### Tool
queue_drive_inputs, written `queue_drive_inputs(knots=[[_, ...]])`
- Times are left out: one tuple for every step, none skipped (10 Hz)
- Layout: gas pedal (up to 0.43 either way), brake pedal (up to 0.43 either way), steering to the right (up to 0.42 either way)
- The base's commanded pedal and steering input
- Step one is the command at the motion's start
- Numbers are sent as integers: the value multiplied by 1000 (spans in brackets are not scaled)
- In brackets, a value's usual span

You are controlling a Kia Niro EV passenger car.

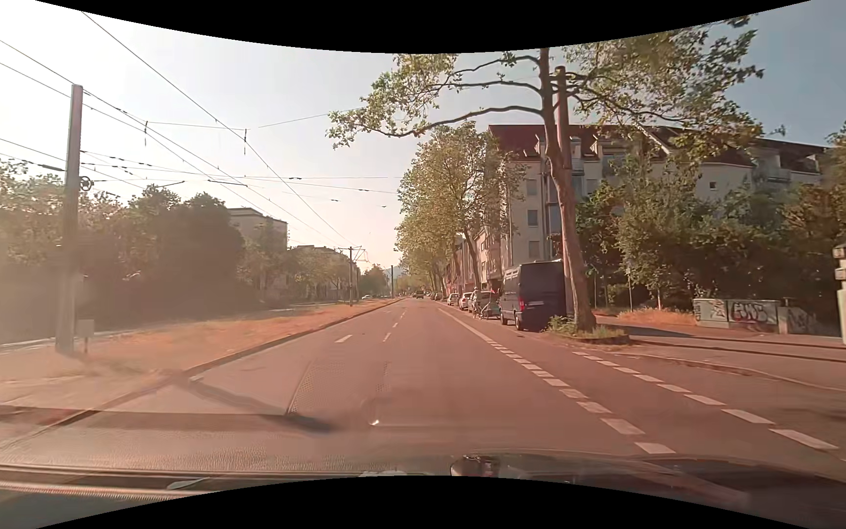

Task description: Follow the waypoints while adhering to traffic rules and regulations

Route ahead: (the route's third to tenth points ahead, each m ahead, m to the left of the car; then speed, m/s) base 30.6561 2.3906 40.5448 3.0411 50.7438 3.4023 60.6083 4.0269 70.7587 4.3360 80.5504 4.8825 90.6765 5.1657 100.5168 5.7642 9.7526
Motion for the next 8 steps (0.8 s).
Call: queue_drive_inputs(knots=[[177, 0, -20], [177, 0, -13], [177, 0, -12], [177, 0, -11], [177, 0, -11], [177, 0, -10], [177, 0, -10], [177, 0, -10]])
